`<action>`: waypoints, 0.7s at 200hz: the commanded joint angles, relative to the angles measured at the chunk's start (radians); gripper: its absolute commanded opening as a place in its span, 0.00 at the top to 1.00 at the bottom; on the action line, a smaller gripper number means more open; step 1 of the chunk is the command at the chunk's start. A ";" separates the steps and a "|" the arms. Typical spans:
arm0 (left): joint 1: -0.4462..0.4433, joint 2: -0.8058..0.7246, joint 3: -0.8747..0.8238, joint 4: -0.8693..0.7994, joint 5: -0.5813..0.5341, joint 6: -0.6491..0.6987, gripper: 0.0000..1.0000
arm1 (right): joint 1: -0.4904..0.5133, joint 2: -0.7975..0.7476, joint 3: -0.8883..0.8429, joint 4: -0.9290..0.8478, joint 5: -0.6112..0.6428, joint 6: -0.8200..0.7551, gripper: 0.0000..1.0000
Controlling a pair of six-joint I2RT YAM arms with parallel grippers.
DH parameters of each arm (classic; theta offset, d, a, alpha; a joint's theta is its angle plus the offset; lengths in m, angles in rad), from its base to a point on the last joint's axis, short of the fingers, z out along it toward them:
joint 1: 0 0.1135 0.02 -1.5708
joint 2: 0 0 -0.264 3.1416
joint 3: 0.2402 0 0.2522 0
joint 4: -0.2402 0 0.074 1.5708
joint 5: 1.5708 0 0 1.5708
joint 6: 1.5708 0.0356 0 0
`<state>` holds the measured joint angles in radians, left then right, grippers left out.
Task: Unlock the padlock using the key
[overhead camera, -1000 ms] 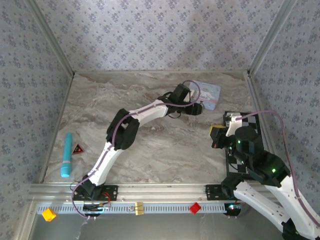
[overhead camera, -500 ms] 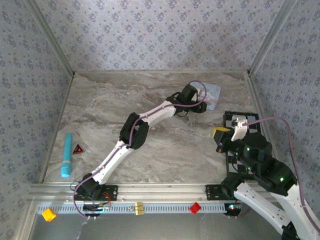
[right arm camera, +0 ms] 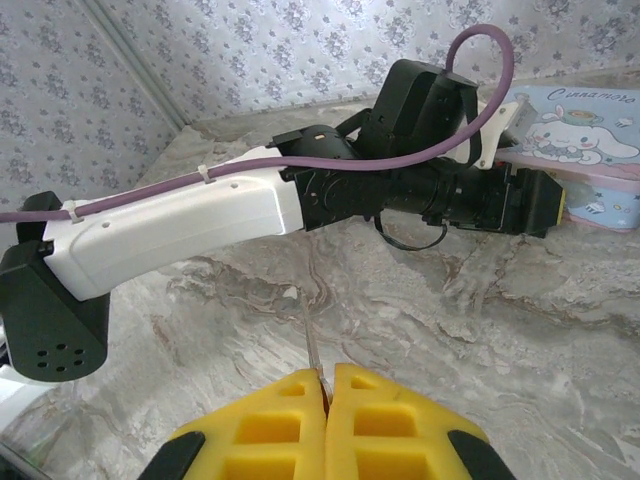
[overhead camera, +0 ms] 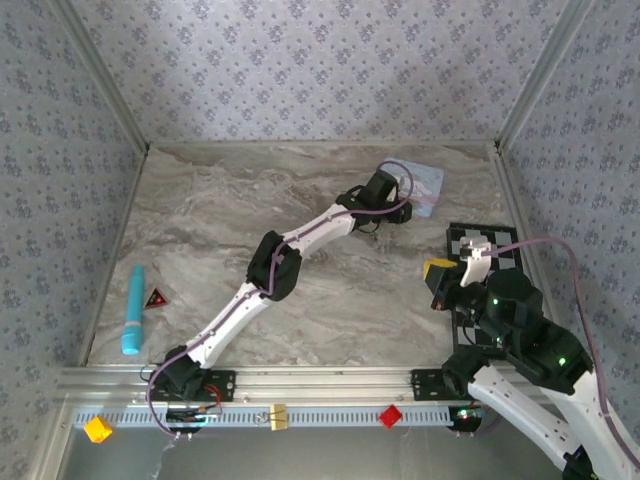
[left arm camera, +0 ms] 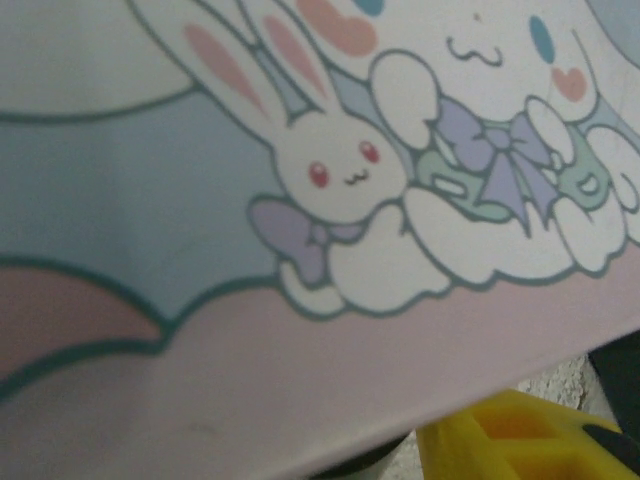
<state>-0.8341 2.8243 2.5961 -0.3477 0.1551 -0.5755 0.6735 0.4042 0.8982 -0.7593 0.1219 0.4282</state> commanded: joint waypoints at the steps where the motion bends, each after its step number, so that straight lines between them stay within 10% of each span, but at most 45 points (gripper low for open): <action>1: -0.011 0.041 0.026 -0.010 -0.025 -0.037 0.57 | 0.000 -0.011 -0.005 0.007 -0.014 -0.016 1.00; 140: -0.001 -0.123 -0.185 0.033 -0.031 -0.018 0.83 | 0.000 0.031 -0.025 0.018 -0.008 0.051 1.00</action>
<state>-0.8398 2.7831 2.5000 -0.3019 0.1410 -0.5907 0.6735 0.4229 0.8818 -0.7547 0.1085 0.4473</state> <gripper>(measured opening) 0.196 0.049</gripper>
